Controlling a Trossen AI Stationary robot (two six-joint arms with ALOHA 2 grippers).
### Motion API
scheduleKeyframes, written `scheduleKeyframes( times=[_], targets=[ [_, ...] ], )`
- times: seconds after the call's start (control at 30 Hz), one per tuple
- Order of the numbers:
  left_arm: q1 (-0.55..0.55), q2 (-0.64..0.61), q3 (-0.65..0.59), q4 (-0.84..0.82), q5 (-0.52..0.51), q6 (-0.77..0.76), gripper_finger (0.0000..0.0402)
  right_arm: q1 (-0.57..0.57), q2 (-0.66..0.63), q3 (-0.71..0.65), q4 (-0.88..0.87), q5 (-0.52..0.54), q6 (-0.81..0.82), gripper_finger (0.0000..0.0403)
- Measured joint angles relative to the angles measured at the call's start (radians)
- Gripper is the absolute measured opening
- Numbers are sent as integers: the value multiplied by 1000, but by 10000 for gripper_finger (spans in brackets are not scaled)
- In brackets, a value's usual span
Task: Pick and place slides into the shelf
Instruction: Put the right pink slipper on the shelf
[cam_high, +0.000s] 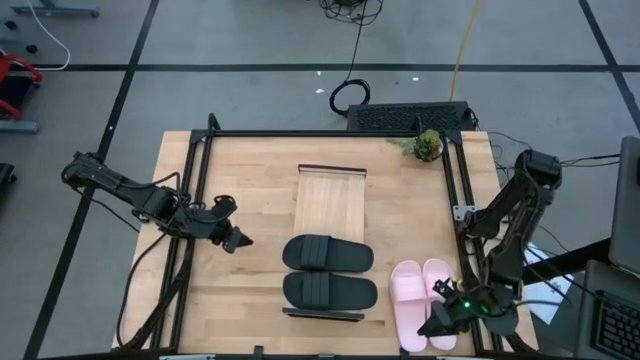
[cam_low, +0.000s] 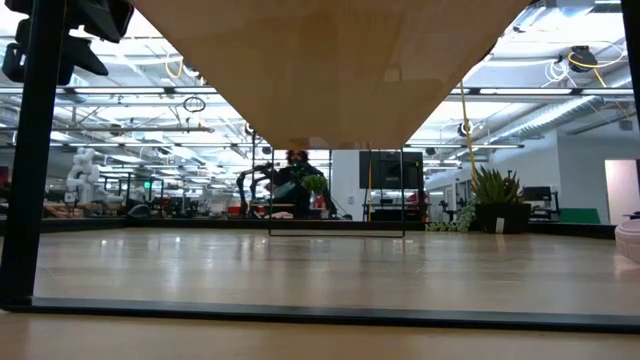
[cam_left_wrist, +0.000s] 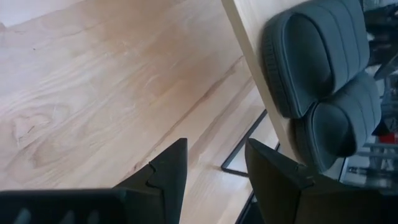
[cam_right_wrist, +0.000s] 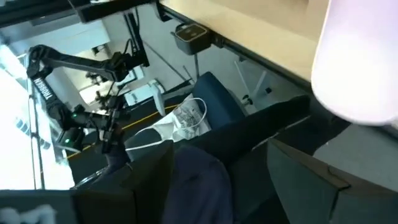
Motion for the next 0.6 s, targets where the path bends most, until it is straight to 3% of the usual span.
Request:
scheduleKeyframes(
  times=[0.17, 0.37, 0.6],
  targets=[
    [0, 0, 0, 0, 4, 59, 161, 2, 32, 114, -166, 2, 34, 247],
    [0, 0, 0, 0, 5, 72, 161, 1, 33, 124, -128, 119, 1, 247],
    [0, 0, 0, 1, 12, 73, 161, 1, 33, 124, -108, 142, -31, 247]
  ],
)
